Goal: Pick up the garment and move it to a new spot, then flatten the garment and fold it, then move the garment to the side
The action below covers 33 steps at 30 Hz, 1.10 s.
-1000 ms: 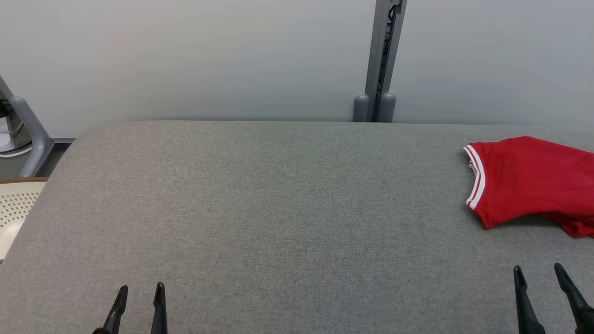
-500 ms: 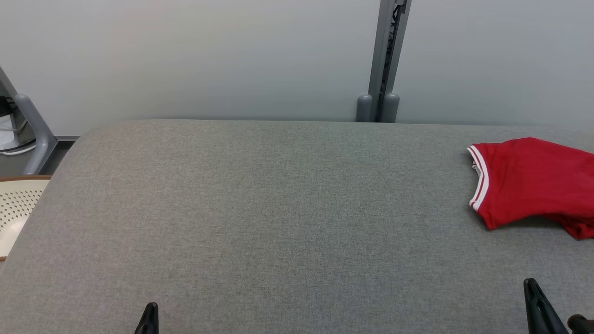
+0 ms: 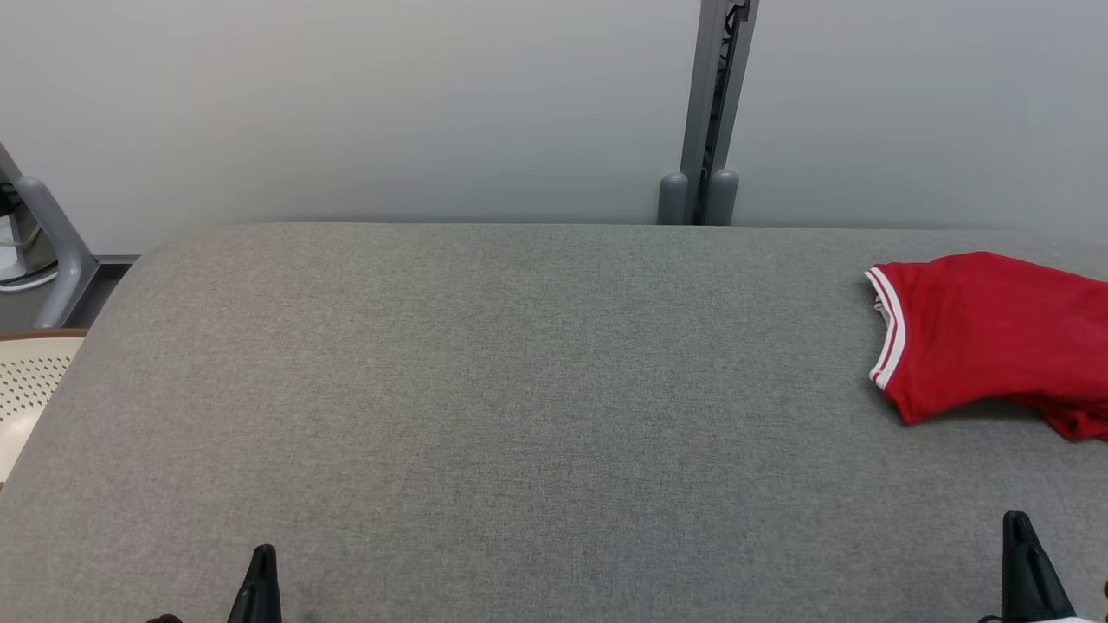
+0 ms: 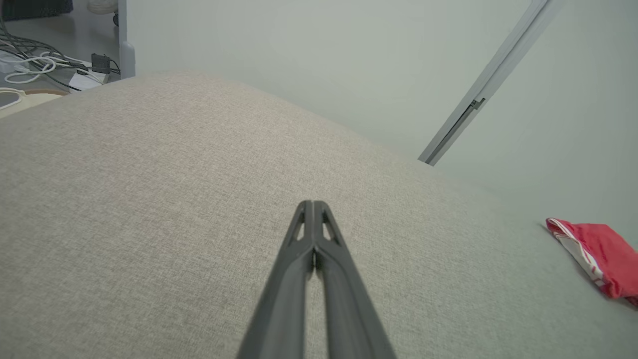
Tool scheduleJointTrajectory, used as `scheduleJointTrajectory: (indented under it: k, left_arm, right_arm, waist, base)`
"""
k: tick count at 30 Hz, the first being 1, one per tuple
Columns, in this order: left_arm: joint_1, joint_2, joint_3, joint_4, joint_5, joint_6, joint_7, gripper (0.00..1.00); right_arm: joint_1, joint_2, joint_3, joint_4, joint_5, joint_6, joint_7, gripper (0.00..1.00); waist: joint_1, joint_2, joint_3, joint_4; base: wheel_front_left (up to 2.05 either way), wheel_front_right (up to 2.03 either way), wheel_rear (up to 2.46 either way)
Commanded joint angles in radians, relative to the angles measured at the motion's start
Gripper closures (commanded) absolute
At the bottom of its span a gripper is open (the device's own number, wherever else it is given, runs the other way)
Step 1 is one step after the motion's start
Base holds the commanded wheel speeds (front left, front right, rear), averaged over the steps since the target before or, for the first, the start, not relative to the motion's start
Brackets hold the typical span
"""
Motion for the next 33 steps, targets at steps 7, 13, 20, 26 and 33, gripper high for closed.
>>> scheduleJointTrajectory:
  k: [7, 13, 20, 26, 33]
  left_arm:
    - [-0.058, 0.009, 0.012, -0.013, -0.14, -0.009, 0.034, 1.0]
    - [-0.079, 0.01, 0.017, -0.011, -0.231, -0.011, 0.058, 1.0]
    - [-0.102, 0.011, 0.023, -0.009, -0.329, -0.014, 0.084, 1.0]
    - [-0.121, 0.012, 0.027, -0.008, -0.407, -0.016, 0.105, 1.0]
    - [-0.141, 0.013, 0.032, -0.006, -0.493, -0.018, 0.128, 1.0]
  right_arm:
    - [-0.047, -0.014, 0.009, -0.012, 0.163, 0.0, 0.033, 1.0]
    - [-0.064, -0.016, 0.014, -0.008, 0.268, 0.0, 0.056, 1.0]
    - [-0.083, -0.017, 0.019, -0.003, 0.382, 0.0, 0.082, 1.0]
    - [-0.098, -0.019, 0.024, 0.001, 0.472, 0.0, 0.103, 1.0]
    - [-0.116, -0.02, 0.028, 0.005, 0.572, 0.0, 0.126, 1.0]
  waist:
    - [0.0, 0.0, 0.002, -0.005]
    - [0.0, 0.0, 0.004, -0.009]
    - [0.0, 0.0, 0.006, -0.014]
    - [0.0, 0.0, 0.007, -0.018]
    - [0.0, 0.0, 0.009, -0.023]
  base:
    - [0.0, 0.0, 0.0]
    - [0.0, 0.0, 0.0]
    - [0.0, 0.0, 0.0]
    - [0.0, 0.0, 0.0]
    - [0.0, 0.0, 0.0]
